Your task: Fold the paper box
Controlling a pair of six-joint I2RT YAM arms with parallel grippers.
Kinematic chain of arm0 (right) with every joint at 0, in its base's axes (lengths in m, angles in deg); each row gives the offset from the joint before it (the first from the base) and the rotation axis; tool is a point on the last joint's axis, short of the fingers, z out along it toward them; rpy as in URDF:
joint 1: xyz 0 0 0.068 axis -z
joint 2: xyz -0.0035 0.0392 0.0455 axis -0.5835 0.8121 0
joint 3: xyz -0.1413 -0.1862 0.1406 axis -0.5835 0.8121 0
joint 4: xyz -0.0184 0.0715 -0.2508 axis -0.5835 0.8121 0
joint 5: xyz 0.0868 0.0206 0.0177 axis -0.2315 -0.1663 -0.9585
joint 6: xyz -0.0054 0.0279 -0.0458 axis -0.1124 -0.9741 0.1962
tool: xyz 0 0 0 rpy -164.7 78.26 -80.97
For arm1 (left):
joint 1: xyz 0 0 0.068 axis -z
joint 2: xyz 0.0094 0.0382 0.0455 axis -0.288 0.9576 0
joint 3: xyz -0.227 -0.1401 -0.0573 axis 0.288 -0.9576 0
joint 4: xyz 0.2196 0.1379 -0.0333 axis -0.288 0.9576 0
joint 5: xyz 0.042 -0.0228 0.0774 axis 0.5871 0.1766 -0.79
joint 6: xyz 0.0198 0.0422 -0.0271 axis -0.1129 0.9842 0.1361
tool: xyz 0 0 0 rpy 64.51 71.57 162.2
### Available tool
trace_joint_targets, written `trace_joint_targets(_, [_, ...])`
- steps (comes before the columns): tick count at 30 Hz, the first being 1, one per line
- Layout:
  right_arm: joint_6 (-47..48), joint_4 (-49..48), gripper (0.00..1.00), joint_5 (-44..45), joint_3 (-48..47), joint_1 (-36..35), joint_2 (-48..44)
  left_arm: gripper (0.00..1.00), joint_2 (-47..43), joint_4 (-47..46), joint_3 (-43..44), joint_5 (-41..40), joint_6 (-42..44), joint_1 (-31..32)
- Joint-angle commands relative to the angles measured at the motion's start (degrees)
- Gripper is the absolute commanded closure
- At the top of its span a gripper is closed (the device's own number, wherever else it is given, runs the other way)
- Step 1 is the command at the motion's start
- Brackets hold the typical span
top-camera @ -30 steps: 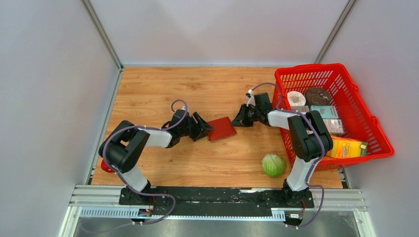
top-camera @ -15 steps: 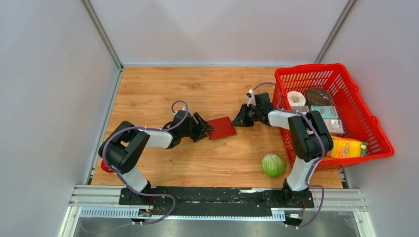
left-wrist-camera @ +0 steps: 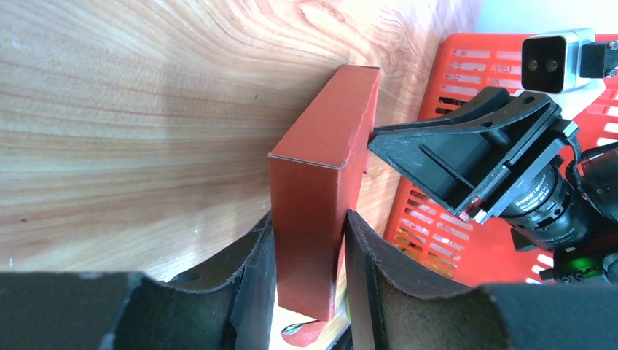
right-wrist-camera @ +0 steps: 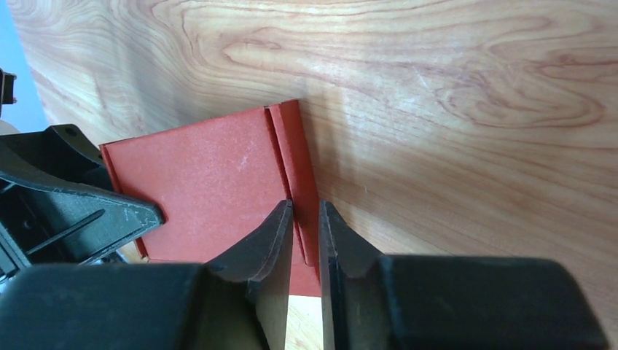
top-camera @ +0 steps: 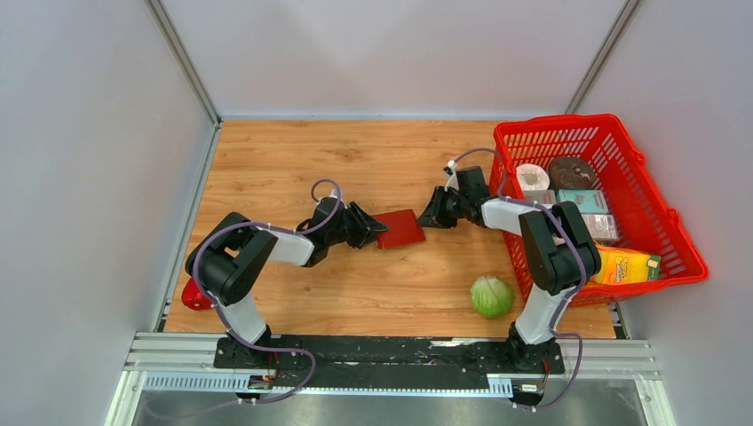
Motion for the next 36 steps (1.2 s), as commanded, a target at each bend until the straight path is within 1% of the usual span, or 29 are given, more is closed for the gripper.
trace_joint_targets(1, [2.4,6.4,0.72,9.6,0.2,-1.6,-3.7,0.61,-1.1,-5.8,-2.9,0.7,-2.4,-0.6])
trace_joint_targets(3, [3.2,9.1,0.65,11.4,-0.5,-2.4,-5.0,0.63,-1.0,-8.6,-4.1,2.5,-3.4,-1.7])
trace_joint_targets(4, [3.3,10.0,0.59,12.0,-0.6,-2.5,-6.0,0.64,-1.3,-9.6,-5.5,2.9,-3.8,-2.1])
trace_joint_targets(5, [3.9,11.7,0.55,13.3,-0.6,-3.0,-8.1,0.65,-1.5,-10.4,-6.4,4.0,-4.6,-2.6])
trace_joint_targets(6, [4.2,12.6,0.47,14.3,-0.7,-3.3,-9.6,0.66,-2.1,-12.2,-7.8,4.7,-5.0,-3.4])
trace_joint_targets(9, [7.2,16.3,0.34,19.7,-1.1,-6.1,-15.5,0.67,-4.0,-15.3,-10.8,7.7,-6.4,-4.4])
trace_joint_targets(10, [8.6,16.7,0.32,21.0,-1.2,-9.0,-16.9,0.68,-4.8,-16.3,-11.6,8.5,-6.8,-5.1])
trace_joint_targets(11, [10.1,17.2,0.30,25.0,-1.2,-11.2,-19.8,0.69,-5.5,-17.1,-12.4,10.0,-7.7,-5.7])
trace_joint_targets(12, [14.2,17.0,0.25,27.1,-1.2,-13.7,-21.2,0.70,-7.2,-18.2,-13.9,10.7,-8.1,-6.1])
trace_joint_targets(13, [16.2,16.2,0.23,29.0,-0.7,-19.1,-22.7,0.71,-8.2,-18.7,-14.6,11.4,-8.4,-6.4])
trace_joint_targets(14, [18.5,14.8,0.21,33.5,-0.3,-22.1,-23.8,0.71,-9.1,-18.9,-15.3,12.8,-9.0,-7.4])
trace_joint_targets(15, [23.0,13.8,0.19,35.0,0.1,-25.1,-26.2,0.71,-11.1,-19.3,-16.4,13.5,-9.4,-7.8])
trace_joint_targets(16, [26.1,12.4,0.18,36.3,1.7,-31.4,-27.5,0.71,-12.0,-19.6,-17.0,14.3,-9.8,-8.1])
trace_joint_targets(17, [28.8,9.6,0.16,40.6,2.6,-34.9,-28.7,0.72,-13.0,-20.5,-17.6,15.9,-11.4,-8.9])
trace_joint_targets(18, [30.7,8.5,0.12,43.1,3.3,-38.1,-30.6,0.72,-14.8,-20.9,-18.9,16.9,-12.5,-9.4])
trace_joint_targets(19, [36.5,7.3,0.09,45.4,4.1,-43.4,-31.2,0.73,-15.6,-21.7,-19.7,17.8,-13.5,-10.0])
trace_joint_targets(20, [37.8,5.8,0.09,49.3,4.5,-45.3,-31.2,0.74,-16.4,-24.3,-20.6,19.5,-15.5,-11.2])
trace_joint_targets(23, [40.3,6.6,0.07,52.4,2.8,-48.4,-29.4,0.74,-20.9,-25.9,-23.8,22.3,-18.8,-13.6])
trace_joint_targets(28, [45.8,6.9,0.07,57.1,-0.4,-53.1,-24.5,0.74,-30.5,-21.7,-26.6,25.8,-21.9,-15.7])
trace_joint_targets(30, [49.3,6.0,0.08,60.5,-1.0,-54.8,-23.5,0.74,-34.0,-21.2,-27.0,27.2,-23.2,-16.9])
trace_joint_targets(31, [50.6,3.7,0.09,62.0,-0.8,-56.4,-23.0,0.74,-35.1,-21.1,-27.0,28.4,-24.2,-17.2])
trace_joint_targets(33, [55.9,-0.7,0.12,68.3,0.7,-58.0,-21.7,0.73,-38.4,-18.7,-26.9,29.3,-24.8,-17.5])
trace_joint_targets(34, [58.2,-4.4,0.12,71.1,1.5,-59.8,-21.1,0.73,-39.5,-17.1,-26.9,29.8,-24.6,-17.5])
trace_joint_targets(35, [61.2,-11.5,0.12,75.1,2.4,-60.6,-20.1,0.73,-40.5,-13.3,-27.0,30.1,-24.4,-17.5])
trace_joint_targets(36, [65.7,-14.8,0.13,76.7,3.1,-61.3,-19.4,0.73,-42.4,-11.8,-27.1,30.2,-24.3,-17.6])
